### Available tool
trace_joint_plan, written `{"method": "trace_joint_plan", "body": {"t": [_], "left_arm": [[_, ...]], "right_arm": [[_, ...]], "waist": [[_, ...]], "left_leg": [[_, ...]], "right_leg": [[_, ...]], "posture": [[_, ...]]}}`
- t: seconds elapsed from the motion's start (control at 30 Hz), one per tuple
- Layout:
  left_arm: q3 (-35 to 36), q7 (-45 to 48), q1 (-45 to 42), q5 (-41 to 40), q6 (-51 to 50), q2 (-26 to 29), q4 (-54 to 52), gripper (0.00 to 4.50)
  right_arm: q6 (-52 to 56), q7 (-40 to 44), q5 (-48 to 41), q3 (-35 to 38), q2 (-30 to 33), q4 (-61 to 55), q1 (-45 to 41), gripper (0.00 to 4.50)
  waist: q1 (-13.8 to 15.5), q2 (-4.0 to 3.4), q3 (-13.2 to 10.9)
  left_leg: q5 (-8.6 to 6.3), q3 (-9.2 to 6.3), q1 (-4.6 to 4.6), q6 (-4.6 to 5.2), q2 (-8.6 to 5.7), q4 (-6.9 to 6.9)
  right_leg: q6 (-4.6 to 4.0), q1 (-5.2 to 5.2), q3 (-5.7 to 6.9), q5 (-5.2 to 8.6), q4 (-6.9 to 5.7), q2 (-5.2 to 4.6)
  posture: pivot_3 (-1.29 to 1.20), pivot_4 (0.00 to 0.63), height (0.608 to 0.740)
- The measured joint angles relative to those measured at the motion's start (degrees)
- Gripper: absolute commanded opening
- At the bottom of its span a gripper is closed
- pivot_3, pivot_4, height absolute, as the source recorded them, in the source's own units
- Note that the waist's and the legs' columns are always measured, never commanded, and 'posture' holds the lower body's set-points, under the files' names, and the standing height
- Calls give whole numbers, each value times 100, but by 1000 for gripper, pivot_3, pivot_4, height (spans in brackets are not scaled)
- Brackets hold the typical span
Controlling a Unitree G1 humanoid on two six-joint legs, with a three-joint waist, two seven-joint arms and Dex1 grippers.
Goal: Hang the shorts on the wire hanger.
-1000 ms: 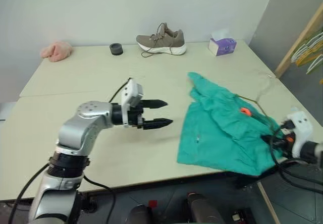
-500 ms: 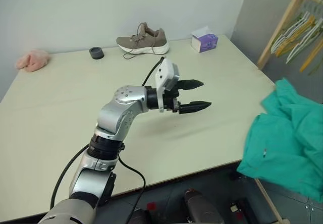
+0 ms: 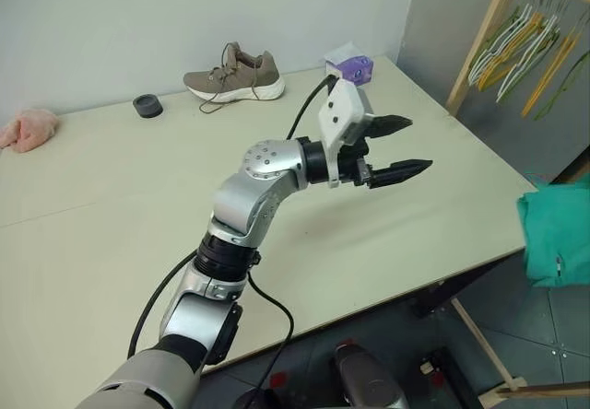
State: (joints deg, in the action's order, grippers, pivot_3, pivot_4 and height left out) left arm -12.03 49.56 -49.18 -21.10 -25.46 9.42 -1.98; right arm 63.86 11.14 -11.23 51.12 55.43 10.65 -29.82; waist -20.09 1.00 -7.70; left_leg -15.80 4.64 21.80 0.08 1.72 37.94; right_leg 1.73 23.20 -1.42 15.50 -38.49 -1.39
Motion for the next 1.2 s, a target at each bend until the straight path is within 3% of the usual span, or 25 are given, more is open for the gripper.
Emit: {"method": "trace_joint_plan", "body": {"t": [0.4, 0.73, 1.17, 1.2], "left_arm": [[-7, 70, -310, 68, 189, -226, 373, 3751], [-4, 513, -1024, -131, 192, -525, 925, 3751], [7, 564, -1166, -124, 333, -703, 1234, 3797], [7, 565, -1166, -123, 345, -704, 1234, 3797]], "right_arm": [[-435, -892, 85, -187, 71, 1577, -1049, 0], [-40, -1054, -132, -344, -241, 1241, -1142, 0], [-26, -1566, -370, -111, -828, 170, -1242, 4372], [-110, -1643, -338, -114, -850, 88, -1239, 4469]], "waist": [[-63, -17, -54], [-65, -4, -97], [-66, -18, -134], [-66, -19, -133]], "left_leg": [[0, 41, -12, -2, -10, -1], [0, 49, -13, -3, -14, -2], [0, 51, -13, -3, -16, -4], [0, 51, -13, -3, -17, -3]], "right_leg": [[42, 0, -44, 8, -1, -33], [53, 0, -62, 10, 0, -30], [59, 1, -72, 12, 0, -29], [59, 1, -73, 12, 0, -29]], "posture": [[-401, 154, 740], [-401, 156, 740], [-392, 155, 740], [-392, 155, 740]]}}
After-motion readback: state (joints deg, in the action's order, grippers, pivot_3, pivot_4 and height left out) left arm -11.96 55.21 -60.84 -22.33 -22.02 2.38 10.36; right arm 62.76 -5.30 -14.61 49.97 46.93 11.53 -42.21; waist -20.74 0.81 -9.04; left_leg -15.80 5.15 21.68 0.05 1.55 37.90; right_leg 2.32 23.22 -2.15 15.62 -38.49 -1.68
